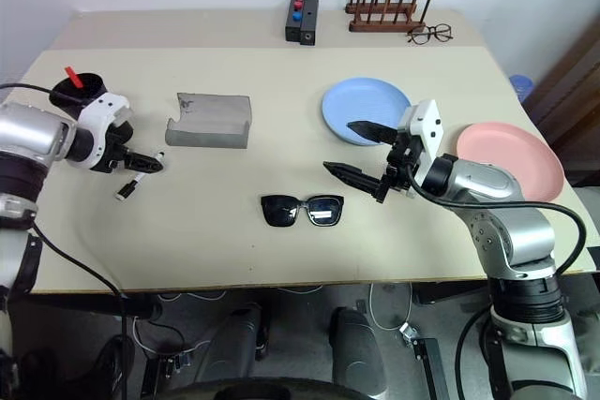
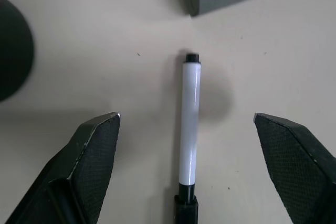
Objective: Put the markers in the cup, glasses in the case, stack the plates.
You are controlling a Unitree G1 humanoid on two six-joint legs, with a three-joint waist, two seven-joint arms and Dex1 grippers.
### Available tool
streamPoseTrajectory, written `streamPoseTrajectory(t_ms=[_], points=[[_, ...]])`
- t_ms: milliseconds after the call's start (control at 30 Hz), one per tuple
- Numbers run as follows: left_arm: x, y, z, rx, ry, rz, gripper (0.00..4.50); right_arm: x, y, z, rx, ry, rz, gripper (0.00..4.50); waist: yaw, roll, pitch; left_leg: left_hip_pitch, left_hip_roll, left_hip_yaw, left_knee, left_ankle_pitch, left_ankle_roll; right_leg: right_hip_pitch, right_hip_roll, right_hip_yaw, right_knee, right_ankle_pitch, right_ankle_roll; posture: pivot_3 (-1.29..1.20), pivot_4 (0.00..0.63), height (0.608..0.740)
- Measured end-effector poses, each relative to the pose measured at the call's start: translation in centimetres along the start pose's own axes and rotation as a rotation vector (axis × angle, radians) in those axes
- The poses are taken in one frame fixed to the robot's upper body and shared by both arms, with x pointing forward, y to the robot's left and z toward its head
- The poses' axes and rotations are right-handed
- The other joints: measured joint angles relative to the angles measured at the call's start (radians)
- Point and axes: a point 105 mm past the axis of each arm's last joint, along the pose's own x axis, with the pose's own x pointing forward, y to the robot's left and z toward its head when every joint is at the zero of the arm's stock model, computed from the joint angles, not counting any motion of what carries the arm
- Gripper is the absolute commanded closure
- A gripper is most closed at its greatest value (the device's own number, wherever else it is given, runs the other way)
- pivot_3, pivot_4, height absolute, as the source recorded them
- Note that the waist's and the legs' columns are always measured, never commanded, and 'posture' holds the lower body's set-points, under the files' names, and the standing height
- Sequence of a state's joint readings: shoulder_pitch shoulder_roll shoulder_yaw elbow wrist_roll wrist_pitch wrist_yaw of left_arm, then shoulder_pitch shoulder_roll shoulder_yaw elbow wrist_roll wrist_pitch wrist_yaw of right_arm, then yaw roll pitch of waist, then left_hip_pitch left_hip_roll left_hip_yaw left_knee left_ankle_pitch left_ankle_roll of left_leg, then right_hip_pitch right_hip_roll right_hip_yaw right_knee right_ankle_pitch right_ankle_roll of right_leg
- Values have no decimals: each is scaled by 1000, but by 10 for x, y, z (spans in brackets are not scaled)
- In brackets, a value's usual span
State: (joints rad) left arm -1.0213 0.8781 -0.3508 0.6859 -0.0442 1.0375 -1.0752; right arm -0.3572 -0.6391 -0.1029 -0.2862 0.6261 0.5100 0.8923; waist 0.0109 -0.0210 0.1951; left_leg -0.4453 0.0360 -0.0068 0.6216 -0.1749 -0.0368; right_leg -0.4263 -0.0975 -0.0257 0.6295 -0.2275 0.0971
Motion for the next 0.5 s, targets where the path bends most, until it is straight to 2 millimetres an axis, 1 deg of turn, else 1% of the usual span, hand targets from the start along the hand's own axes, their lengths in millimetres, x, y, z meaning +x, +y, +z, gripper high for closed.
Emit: streamPoseTrajectory(t_ms=[167, 200, 267, 300, 467, 500], points=[[2, 1, -1, 6, 35, -13, 275, 0, -1, 0, -4, 2, -4, 0, 0, 0, 0, 0, 0, 0, 0, 0, 0, 0, 0, 0, 0, 0, 0, 0, 150, 740], [4, 1, -4, 9, 47, -16, 507, 0, -1, 0, -6, 2, -5, 0, -1, 0, 0, 0, 0, 0, 0, 0, 0, 0, 0, 0, 0, 0, 0, 0, 150, 740], [4, 2, -4, 23, 62, -12, 1094, 0, -1, 0, -13, 3, -8, 0, -1, 0, 0, 0, 0, 0, 0, 0, 0, 0, 0, 0, 0, 0, 0, 0, 150, 740], [5, 4, -5, 28, 71, -5, 1526, 0, -1, 0, -14, 2, -9, 0, -1, 0, 0, 0, 0, 0, 0, 0, 0, 0, 0, 0, 0, 0, 0, 0, 150, 740], [6, 5, -6, 32, 88, 6, 4037, 0, -2, 0, -20, -1, -15, 0, 0, 0, 0, 0, 0, 0, 0, 0, 0, 0, 0, 0, 0, 0, 0, 0, 150, 740], [6, 5, -7, 31, 90, 6, 4439, 0, -2, 0, -20, -1, -16, 0, 0, 0, 0, 0, 0, 0, 0, 0, 0, 0, 0, 0, 0, 0, 0, 0, 150, 740]])
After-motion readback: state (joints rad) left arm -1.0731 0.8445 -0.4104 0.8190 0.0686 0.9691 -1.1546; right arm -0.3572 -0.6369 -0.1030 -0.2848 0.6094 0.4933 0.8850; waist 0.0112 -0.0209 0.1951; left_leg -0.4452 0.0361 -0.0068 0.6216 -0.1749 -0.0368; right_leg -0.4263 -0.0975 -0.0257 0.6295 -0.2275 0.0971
